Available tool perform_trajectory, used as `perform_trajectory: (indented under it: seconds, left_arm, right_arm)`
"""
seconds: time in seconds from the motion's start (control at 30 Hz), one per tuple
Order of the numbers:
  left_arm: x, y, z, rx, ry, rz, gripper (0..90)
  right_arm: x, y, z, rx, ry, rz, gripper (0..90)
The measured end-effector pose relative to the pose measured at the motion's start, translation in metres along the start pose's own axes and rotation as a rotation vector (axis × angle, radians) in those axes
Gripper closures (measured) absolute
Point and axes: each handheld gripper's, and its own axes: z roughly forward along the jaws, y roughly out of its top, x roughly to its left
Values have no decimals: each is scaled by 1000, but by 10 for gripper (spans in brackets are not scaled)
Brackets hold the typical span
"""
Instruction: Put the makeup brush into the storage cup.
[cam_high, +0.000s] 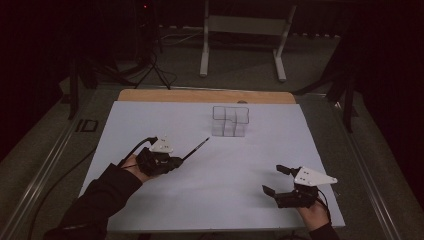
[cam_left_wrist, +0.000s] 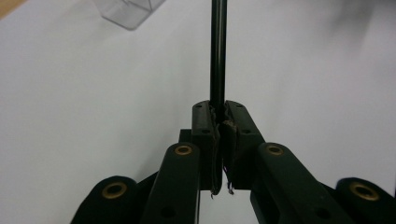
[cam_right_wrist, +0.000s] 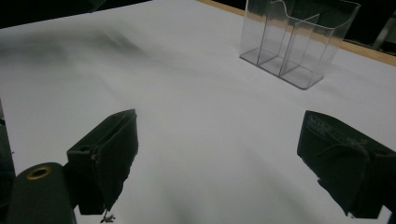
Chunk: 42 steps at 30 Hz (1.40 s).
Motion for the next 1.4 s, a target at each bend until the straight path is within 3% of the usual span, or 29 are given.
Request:
perform_trajectory:
  seconds: [0.1, 0.13, 0.27, 0.33, 0.37, 0.53, 0.67, 0.77, 0.83, 1.0, 1.07, 1.23, 1.4]
  left_arm:
    - [-4, -1, 3, -30, 4, -76, 850]
    - [-6, -1, 4, -40, -10, -90, 850]
    - [-15, -4, 7, -86, 9, -141, 850]
    - [-17, -8, 9, -101, 15, -190, 850]
    - [-18, -10, 9, -114, 18, -223, 850]
    - [-21, -21, 11, -162, 21, -304, 850]
    - [-22, -30, 13, -243, 6, -370, 850]
    - [-24, -35, 18, -266, 3, -356, 850]
    - [-24, -39, 20, -271, -6, -368, 850]
    - [-21, -46, 20, -280, 84, -413, 849]
    - [-22, -48, 20, -287, 96, -439, 849]
    - [-25, -47, 24, -281, 120, -363, 849]
    - [-24, -49, 29, -281, 124, -366, 849]
  right_arm:
    - [1, 1, -1, -6, -15, -13, 124]
    - [1, 2, -2, -13, -22, -10, 124]
    - [1, 3, -5, -33, -59, -19, 124]
    - [0, 4, -7, -45, -71, -17, 124]
    - [0, 4, -8, -51, -72, -12, 125]
    - [2, 4, -7, -60, -61, -8, 127]
    - [4, 4, -4, -67, -52, -17, 127]
    - [4, 4, -4, -71, -54, -16, 128]
    - [4, 4, -4, -69, -54, -11, 130]
    - [3, 2, -3, -63, -53, 1, 130]
    - [2, 1, -2, -61, -60, 8, 130]
    - [1, 0, -1, -60, -59, 28, 135]
    - [3, 1, 0, -54, -64, 12, 133]
